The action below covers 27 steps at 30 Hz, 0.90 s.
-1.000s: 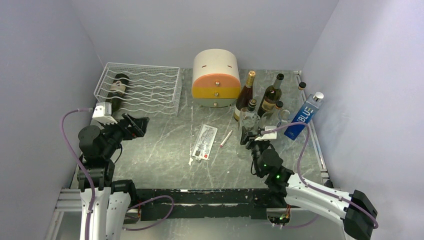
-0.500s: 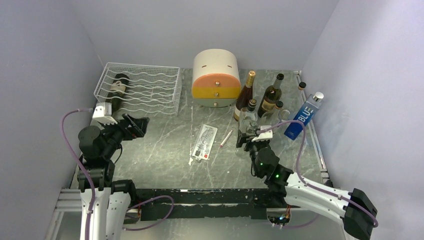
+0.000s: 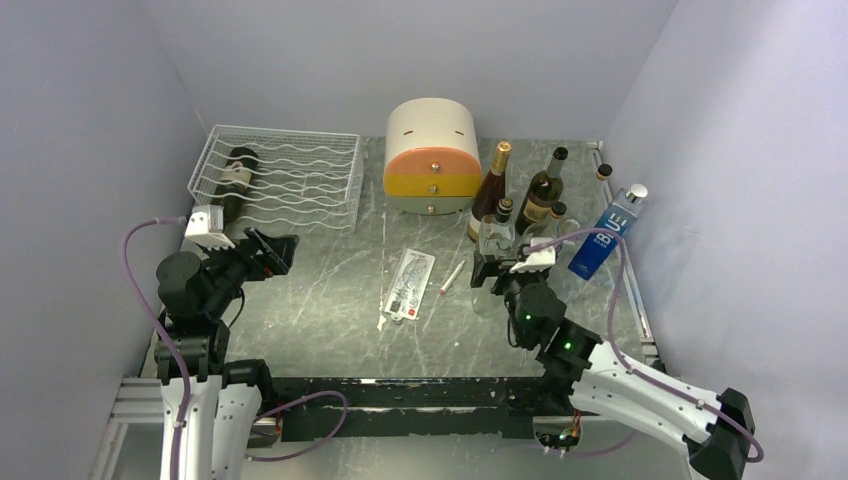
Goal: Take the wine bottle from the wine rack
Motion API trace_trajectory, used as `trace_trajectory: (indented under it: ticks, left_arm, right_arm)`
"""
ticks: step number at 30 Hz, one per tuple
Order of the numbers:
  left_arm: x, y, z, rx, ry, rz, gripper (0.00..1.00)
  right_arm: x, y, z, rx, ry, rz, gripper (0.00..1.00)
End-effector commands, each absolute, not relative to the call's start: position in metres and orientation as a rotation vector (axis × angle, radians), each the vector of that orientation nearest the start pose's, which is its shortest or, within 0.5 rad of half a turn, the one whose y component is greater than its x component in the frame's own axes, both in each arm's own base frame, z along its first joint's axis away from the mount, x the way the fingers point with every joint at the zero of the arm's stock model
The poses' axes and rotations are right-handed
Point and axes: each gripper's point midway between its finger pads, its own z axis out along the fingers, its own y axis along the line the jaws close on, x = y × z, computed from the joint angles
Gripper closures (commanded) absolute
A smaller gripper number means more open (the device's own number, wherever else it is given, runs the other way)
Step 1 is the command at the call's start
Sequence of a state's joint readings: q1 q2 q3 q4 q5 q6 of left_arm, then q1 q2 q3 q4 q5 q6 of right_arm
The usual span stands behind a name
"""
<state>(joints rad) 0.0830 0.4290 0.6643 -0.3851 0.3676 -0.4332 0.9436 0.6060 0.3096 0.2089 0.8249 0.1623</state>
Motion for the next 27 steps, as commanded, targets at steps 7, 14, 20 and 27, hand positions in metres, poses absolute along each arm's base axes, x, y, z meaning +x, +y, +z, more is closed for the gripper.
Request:
trace_trajectory:
  ticks: [7, 14, 20, 27]
  left_arm:
    - [0.231, -0.055, 0.288, -0.186, 1.7, -0.541, 0.0]
    - [0.237, -0.048, 0.362, -0.191, 1.606, -0.508, 0.01]
    - [0.246, -0.032, 0.459, -0.132, 1.479, -0.373, 0.0]
    - [0.229, -0.029, 0.531, -0.071, 1.297, -0.313, 0.01]
  right_arm:
    - [0.233, 0.129, 0.285, 0.005, 1.606, 0.308, 0.0]
    - [0.236, 0.123, 0.373, -0.049, 1.577, 0.225, 0.0]
    - [0.235, 0.109, 0.461, -0.043, 1.415, 0.189, 0.0]
    - [0.226, 0.093, 0.511, -0.024, 1.307, 0.194, 0.0]
